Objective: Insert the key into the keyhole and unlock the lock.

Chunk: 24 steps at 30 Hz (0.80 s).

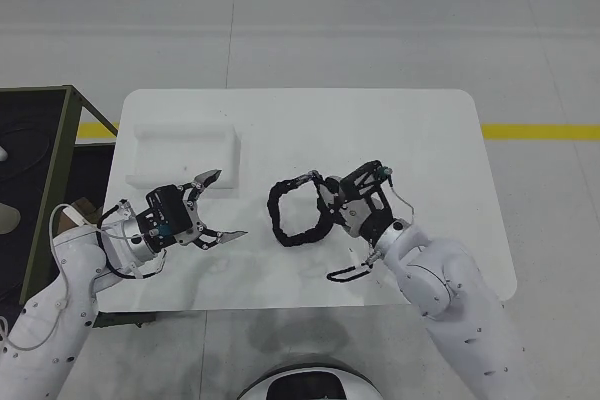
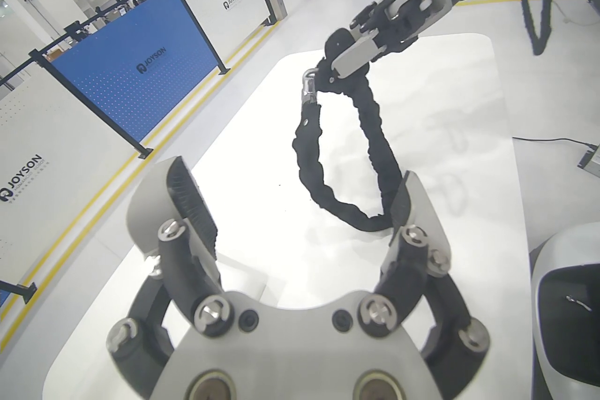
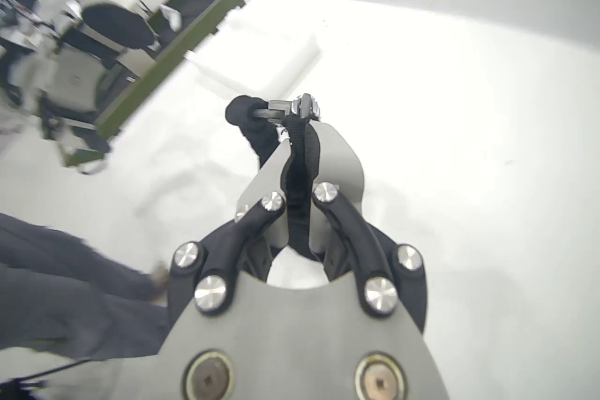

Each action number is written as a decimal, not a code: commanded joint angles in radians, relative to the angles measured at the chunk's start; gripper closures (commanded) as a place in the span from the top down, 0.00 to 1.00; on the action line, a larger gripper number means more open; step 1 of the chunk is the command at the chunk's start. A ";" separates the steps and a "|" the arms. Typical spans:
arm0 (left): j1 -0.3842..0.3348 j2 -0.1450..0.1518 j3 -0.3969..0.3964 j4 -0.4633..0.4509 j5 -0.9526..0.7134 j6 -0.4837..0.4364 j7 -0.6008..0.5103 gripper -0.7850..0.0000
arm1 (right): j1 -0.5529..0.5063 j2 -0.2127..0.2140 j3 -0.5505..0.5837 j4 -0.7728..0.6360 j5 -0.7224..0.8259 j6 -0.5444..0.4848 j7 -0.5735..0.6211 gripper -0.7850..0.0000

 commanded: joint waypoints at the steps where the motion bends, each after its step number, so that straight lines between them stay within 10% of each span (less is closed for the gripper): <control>1: 0.000 0.000 0.000 0.000 0.000 0.000 0.000 1.00 | 0.011 0.004 -0.036 0.014 -0.257 -0.021 -0.051 0.00; 7: 0.000 0.000 0.000 0.000 0.000 0.000 0.000 1.00 | 0.034 0.008 -0.152 0.031 -0.703 -0.030 -0.086 0.00; 24: 0.000 0.000 0.000 0.000 0.000 0.000 0.000 1.00 | 0.047 -0.014 -0.194 0.095 -0.765 0.013 -0.095 0.00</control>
